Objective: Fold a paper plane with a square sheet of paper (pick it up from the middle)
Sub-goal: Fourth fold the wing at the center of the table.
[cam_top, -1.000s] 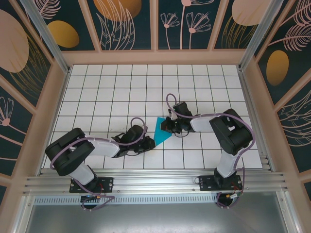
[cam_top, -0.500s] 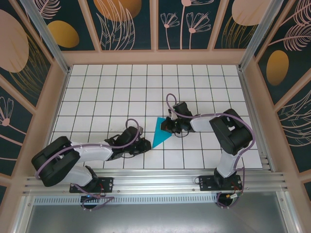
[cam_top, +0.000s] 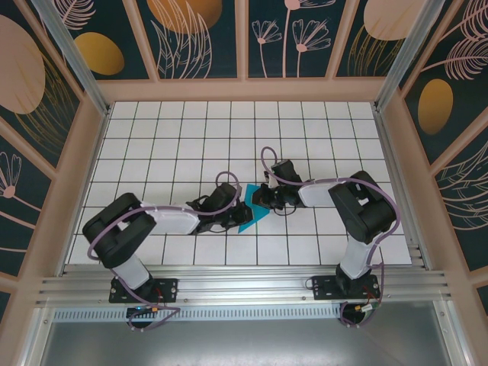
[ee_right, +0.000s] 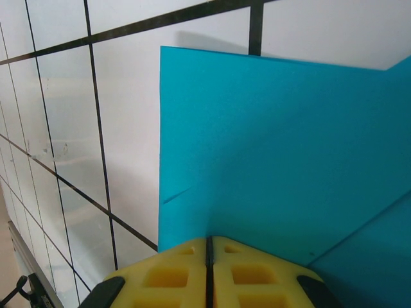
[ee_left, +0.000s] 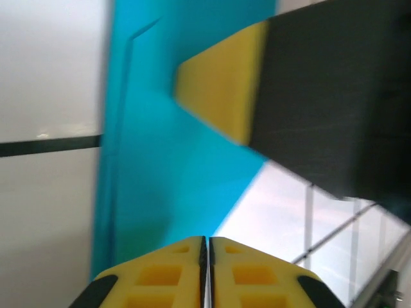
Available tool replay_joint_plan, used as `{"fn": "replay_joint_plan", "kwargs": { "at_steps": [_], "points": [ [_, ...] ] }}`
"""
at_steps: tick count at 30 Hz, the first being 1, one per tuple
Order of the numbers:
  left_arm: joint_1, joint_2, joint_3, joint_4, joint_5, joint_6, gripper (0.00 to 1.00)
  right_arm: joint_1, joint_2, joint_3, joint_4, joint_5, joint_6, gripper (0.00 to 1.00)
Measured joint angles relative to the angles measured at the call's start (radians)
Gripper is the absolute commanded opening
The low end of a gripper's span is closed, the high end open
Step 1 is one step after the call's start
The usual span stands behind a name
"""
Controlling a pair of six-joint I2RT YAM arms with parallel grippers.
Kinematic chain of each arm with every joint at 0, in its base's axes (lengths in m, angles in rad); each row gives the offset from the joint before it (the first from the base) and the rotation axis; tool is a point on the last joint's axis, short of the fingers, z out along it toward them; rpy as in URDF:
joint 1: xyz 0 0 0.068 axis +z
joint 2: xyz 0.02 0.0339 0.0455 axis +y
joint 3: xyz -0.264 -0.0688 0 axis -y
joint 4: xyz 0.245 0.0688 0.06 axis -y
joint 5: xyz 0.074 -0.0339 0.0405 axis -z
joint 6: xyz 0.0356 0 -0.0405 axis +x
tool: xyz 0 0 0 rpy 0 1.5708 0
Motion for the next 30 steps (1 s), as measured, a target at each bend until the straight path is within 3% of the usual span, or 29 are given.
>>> {"fn": "replay_joint_plan", "kwargs": {
  "at_steps": [11, 16, 30],
  "points": [
    [0.004, 0.007, -0.047, 0.065, -0.005, 0.006, 0.04, 0.003, -0.032, 0.05, -0.09, 0.065, -0.005, 0.14],
    [0.004, 0.005, -0.052, 0.072, -0.004, 0.01, 0.04, 0.006, -0.062, 0.05, -0.066, 0.028, -0.008, 0.09],
    [0.004, -0.013, -0.085, 0.101, -0.008, 0.018, 0.0, 0.015, 0.023, 0.053, -0.046, 0.017, -0.035, 0.1]
  ]
}}
